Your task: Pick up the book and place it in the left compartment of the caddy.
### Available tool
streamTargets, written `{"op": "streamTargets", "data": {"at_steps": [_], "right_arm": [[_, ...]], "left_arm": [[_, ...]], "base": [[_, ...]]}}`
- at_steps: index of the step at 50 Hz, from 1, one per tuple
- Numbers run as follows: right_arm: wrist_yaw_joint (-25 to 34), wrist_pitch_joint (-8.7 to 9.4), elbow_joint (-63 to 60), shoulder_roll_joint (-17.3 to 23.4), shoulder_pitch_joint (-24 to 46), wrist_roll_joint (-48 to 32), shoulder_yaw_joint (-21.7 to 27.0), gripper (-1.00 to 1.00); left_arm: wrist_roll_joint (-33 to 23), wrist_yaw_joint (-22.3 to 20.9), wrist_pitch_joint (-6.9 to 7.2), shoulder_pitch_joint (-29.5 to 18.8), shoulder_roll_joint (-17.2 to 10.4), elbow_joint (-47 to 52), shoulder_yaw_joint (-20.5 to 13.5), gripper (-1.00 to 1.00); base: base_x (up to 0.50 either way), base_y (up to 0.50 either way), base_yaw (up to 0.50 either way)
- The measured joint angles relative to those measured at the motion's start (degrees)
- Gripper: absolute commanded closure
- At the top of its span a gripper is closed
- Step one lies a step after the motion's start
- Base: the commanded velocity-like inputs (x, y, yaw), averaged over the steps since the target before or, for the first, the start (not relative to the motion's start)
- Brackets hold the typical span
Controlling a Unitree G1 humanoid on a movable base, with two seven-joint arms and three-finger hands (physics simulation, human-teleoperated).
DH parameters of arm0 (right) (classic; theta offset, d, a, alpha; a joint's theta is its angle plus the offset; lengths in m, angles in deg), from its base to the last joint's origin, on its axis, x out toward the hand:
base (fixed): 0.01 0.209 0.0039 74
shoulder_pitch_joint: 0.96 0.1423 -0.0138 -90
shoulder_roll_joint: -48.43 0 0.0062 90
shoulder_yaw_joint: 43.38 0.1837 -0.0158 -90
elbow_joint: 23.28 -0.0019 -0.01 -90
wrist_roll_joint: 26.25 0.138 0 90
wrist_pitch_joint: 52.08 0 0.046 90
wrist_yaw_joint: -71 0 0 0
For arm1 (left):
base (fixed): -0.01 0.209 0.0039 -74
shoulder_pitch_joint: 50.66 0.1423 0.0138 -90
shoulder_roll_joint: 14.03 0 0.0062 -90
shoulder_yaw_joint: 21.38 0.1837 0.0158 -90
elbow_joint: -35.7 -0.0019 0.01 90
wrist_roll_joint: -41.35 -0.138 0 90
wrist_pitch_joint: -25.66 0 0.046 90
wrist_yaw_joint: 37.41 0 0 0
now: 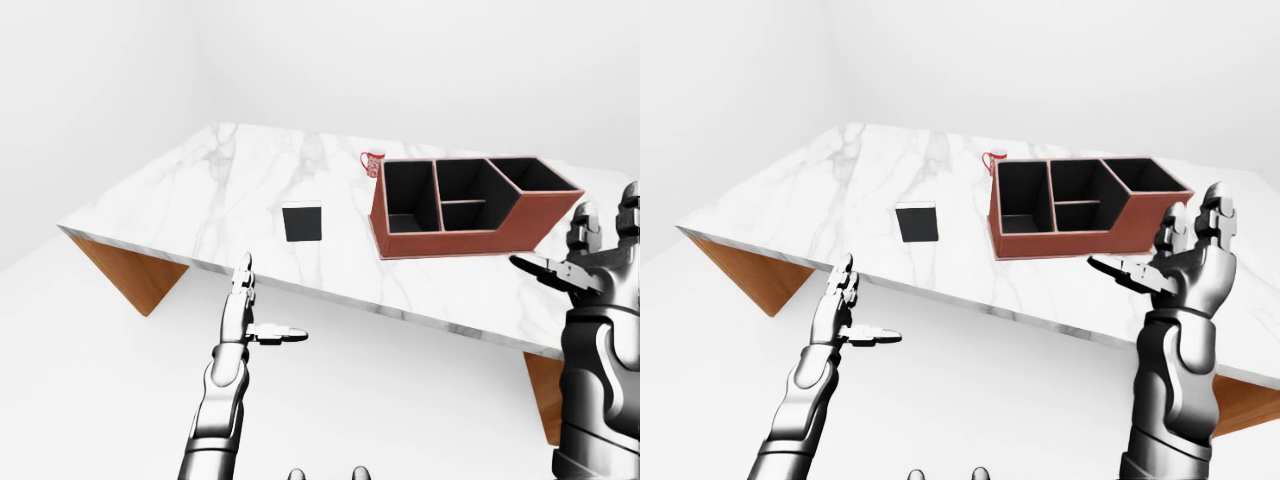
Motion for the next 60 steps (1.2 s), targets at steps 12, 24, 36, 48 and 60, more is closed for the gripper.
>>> {"op": "streamTargets", "data": {"at_steps": [12,24,36,48,60], "right_arm": [[-1.01,0.00,6.15,5.56,0.54,6.22,5.29,-1.00],[-0.37,0.00,13.93,11.37,0.18,10.25,11.10,-1.00],[0.77,0.00,22.95,16.15,-0.71,13.71,15.19,-1.00],[0.60,0.00,29.87,18.10,-1.11,14.40,15.51,-1.00],[-0.01,0.00,31.45,18.43,-1.00,13.60,14.29,-1.00]], "left_arm": [[0.06,-0.03,-1.33,-0.76,-0.25,-2.41,-0.28,-1.00],[-0.06,0.09,-1.25,-0.76,-0.22,-2.45,-0.23,-1.00],[-0.24,0.27,-1.02,-0.65,-0.16,-2.15,-0.15,-1.00],[-0.31,0.30,-1.33,-0.74,-0.20,-2.51,-0.18,-1.00],[-0.34,0.29,-1.33,-0.85,-0.24,-2.75,-0.21,-1.00]], "base": [[0.00,0.00,0.00],[0.00,0.00,0.00],[0.00,0.00,0.00],[0.00,0.00,0.00],[0.00,0.00,0.00]]}}
